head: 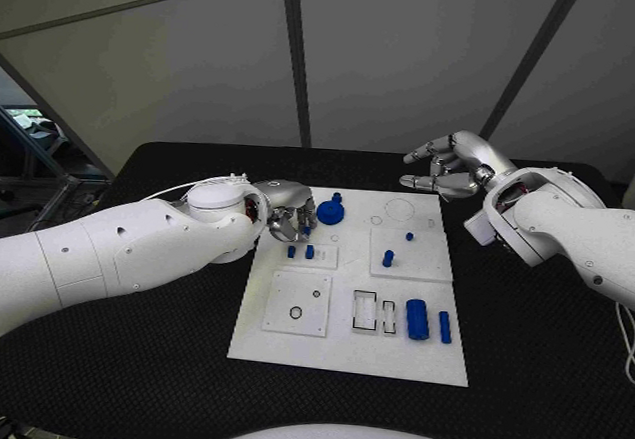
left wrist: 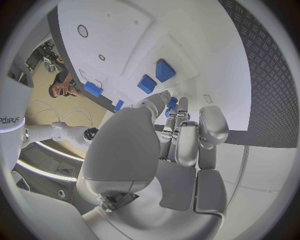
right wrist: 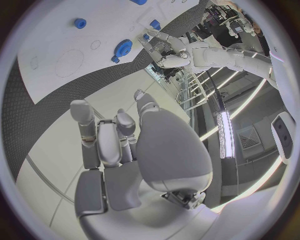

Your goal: Assemble the parts on the task board

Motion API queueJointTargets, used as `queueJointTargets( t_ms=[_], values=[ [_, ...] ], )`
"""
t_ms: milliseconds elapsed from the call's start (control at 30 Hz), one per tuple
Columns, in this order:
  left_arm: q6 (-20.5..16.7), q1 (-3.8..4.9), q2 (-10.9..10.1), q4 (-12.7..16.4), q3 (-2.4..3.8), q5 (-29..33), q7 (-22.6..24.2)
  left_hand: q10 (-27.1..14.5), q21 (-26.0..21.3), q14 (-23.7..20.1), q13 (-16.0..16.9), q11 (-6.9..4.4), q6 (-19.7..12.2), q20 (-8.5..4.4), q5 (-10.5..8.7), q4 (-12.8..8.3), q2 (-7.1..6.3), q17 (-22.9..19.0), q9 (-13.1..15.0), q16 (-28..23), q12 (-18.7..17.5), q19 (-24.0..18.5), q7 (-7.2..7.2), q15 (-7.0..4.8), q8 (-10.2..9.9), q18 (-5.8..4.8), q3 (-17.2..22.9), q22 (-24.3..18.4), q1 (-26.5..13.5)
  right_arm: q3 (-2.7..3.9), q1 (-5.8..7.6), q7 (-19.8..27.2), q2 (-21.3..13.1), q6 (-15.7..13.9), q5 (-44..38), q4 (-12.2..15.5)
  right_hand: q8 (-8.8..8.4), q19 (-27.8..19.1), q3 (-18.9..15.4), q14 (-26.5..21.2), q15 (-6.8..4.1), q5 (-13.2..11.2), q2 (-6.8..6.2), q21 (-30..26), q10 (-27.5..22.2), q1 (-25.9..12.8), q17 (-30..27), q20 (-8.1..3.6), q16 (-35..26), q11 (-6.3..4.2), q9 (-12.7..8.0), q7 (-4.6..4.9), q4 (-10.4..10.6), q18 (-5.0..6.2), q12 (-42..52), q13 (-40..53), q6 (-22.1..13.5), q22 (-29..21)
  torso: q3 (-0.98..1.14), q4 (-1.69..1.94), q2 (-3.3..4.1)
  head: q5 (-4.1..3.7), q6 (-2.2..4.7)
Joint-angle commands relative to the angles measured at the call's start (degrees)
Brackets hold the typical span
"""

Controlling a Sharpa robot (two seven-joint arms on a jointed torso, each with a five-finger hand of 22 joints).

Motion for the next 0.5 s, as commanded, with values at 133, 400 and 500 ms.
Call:
queueJointTargets(
  t_ms=[133, 400, 500],
  values=[
    [-0.32, 0.04, -0.23, 0.42, 0.01, 0.04, -0.29, -2.18, -0.84, 0.56, 0.09, 0.52, -3.16, 0.72, -0.39, 0.26, -0.48, -0.27, -0.86, 0.3, -0.92, -0.05, -0.39, 0.51, -1.52, -5.17, -1.9, -0.26, -1.43, 0.02, 0.09, 0.56, -0.02, 0.11, -0.11, -0.06, 0.42, -0.39, 0.11, 0.4, -0.38, 0.24, 0.15, -0.41, -0.24, 0.08, -0.21, -0.11, -0.49, -0.06, -0.08, -0.08, 0.42, 0.99, -0.24, -0.34, -0.43, -0.29, -0.02, 0.03, 0.0, -0.03, 0.1],
    [-4.61, 0.0, -1.12, 0.83, 0.11, 0.86, 1.27, -10.02, -10.13, 0.29, -0.66, 2.51, -5.89, 2.14, -0.22, 0.67, 0.82, -0.78, -0.89, 0.54, -2.62, -3.58, -0.65, 2.17, -1.08, -3.5, -9.15, -5.84, -0.39, 0.02, 0.09, 0.48, -0.21, 0.08, -0.11, -0.39, 0.59, -1.32, 0.61, -0.14, -0.43, 0.27, 0.1, -1.74, -6.45, 0.46, -1.54, -0.13, -1.86, -0.12, -0.07, -0.14, 0.79, 1.27, -9.38, -9.65, -0.5, -1.77, -0.03, 0.02, -0.1, -0.17, 0.22],
    [-7.63, -0.01, -1.7, 1.09, 0.37, 2.05, 2.9, -12.25, -16.6, -0.22, -1.09, 2.94, -5.31, 2.63, -0.1, 1.97, 1.64, -1.9, -0.82, 0.33, -2.24, -5.72, -0.26, 2.57, -0.8, -2.46, -13.45, -9.92, 0.78, 0.02, 0.09, 0.39, -0.4, 0.15, -0.11, -0.54, 1.18, -1.54, 1.46, -0.39, -0.66, 0.27, 0.03, -2.38, -11.4, 1.03, -2.48, -0.33, -2.91, -0.39, 0.02, -0.45, 1.4, 1.4, -19.56, -19.37, 0.38, -2.33, -0.01, 0.03, -0.12, -0.25, 0.37]
  ],
)
